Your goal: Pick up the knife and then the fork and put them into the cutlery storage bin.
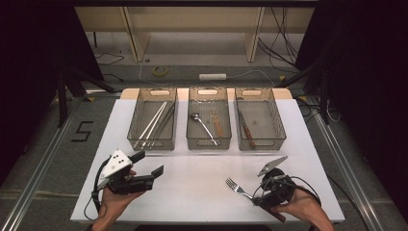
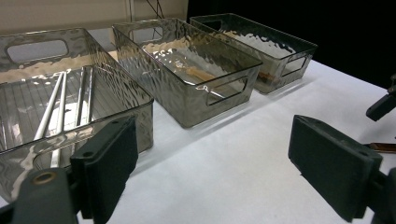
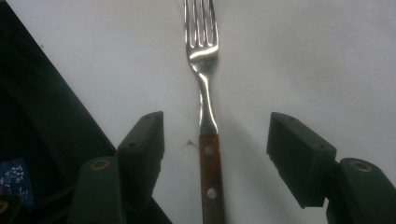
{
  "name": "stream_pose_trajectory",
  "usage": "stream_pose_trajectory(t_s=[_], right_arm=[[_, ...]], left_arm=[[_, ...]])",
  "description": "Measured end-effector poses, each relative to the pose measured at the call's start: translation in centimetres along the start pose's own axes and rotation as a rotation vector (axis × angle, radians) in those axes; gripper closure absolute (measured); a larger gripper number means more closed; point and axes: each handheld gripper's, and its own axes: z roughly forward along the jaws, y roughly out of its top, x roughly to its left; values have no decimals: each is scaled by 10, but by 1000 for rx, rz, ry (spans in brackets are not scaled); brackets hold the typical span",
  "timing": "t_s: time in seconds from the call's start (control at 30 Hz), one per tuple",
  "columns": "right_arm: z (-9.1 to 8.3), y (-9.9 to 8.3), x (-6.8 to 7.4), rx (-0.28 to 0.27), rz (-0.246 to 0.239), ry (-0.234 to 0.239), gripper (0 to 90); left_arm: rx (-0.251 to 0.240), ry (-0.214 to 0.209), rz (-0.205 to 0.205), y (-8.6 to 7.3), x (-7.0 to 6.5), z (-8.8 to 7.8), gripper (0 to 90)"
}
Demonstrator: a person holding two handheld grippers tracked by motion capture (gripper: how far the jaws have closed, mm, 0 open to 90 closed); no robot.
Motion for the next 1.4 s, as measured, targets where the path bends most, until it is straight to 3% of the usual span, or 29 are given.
stream_pose_trajectory(t_s=[0.5,0.9,1.4], right_arm=[[10,-10,7,97,-26,-39,561],[16,-13,7,129,-42,-47,677],[18,-15,7,148,-51,-49,718]], left_arm=[[-1,-2,1,0,0,0,154],[-1,0,3,0,0,0,154],[0,0,3,0,0,0,154]])
